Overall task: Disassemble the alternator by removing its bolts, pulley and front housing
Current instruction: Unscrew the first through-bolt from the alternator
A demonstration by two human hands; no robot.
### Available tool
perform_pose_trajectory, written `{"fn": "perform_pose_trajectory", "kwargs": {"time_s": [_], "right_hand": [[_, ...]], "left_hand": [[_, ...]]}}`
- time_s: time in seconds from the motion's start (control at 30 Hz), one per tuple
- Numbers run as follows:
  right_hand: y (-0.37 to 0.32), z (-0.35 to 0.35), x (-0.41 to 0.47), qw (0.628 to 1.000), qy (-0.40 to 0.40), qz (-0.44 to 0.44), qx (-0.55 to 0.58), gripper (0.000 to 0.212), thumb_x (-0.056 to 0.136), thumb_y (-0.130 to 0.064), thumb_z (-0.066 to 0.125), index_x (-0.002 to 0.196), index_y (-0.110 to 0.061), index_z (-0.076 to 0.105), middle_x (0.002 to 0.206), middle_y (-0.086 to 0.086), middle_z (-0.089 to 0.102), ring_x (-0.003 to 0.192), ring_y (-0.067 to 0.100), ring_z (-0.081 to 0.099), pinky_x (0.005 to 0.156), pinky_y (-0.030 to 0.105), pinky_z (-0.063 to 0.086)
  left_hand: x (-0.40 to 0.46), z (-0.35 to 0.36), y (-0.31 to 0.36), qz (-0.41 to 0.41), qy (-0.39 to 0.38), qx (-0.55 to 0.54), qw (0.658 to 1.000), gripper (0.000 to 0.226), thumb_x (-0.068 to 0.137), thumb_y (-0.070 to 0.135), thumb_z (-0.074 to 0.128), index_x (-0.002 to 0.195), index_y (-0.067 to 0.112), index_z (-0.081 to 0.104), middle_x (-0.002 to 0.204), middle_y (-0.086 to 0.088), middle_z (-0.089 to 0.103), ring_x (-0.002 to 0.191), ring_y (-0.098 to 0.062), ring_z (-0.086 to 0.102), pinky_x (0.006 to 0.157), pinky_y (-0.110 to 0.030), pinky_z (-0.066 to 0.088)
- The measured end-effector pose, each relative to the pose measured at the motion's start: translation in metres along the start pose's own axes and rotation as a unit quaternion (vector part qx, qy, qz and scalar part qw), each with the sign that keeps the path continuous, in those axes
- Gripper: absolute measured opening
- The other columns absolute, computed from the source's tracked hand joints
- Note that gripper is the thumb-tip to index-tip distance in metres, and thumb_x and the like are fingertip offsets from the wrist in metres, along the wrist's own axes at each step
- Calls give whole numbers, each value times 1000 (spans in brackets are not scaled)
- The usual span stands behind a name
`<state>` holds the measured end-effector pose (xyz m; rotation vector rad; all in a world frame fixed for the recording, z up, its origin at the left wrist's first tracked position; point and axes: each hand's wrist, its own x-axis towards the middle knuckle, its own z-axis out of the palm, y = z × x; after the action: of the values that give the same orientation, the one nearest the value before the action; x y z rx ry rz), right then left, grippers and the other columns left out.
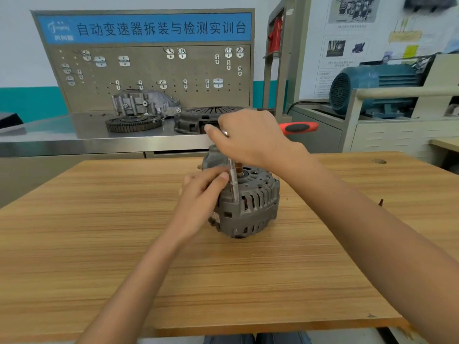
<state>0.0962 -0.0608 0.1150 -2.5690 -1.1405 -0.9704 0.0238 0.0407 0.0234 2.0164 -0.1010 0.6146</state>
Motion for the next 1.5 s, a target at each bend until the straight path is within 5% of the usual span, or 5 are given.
{"fn": "perform_pose_trajectory", "kwargs": {"time_s": [0.23, 0.8, 0.93, 1.13, 1.5], "right_hand": [[3, 14, -5, 995, 85, -15, 43, 27, 97, -37, 37, 78, -18, 42, 56, -8, 36, 61, 16, 43, 51, 30, 22], [-12, 17, -19, 849, 141, 21, 509, 16, 78, -6, 40, 66, -15, 46, 63, -9, 45, 64, 5, 41, 65, 22, 34], [-15, 16, -28, 878, 165, 27, 448, 17, 87, -6, 44, 78, -5, 57, 73, -5, 52, 74, 11, 48, 72, 25, 38], [-44, 21, -37, 947, 236, 197, -95, 6, 86, -16, 57, 81, -16, 60, 77, -1, 58, 73, 17, 54, 74, 30, 40], [-40, 17, -36, 900, 295, 122, 295, 22, 82, -23, 51, 65, -10, 57, 71, -5, 46, 81, 10, 41, 93, 32, 26]], "left_hand": [[21, -15, 0, 21, -201, -106, 974, 22, 93, 24, 49, 104, 18, 67, 103, 11, 72, 108, 1, 60, 87, -9, 45], [17, 2, -18, 41, -131, -199, 970, 28, 73, 29, 64, 92, 7, 62, 82, 2, 75, 88, -8, 70, 81, -21, 54], [15, 3, -16, 45, -112, -202, 972, 20, 76, 24, 64, 91, 11, 65, 82, 0, 74, 84, -10, 69, 78, -22, 53], [12, 3, -14, 75, -101, -171, 977, 37, 86, -11, 53, 83, 23, 65, 70, 15, 71, 66, 5, 65, 57, -8, 47], [10, 3, -11, 64, -122, -208, 968, 13, 86, 20, 56, 89, 23, 67, 80, 10, 73, 80, -1, 67, 67, -12, 49]]}}
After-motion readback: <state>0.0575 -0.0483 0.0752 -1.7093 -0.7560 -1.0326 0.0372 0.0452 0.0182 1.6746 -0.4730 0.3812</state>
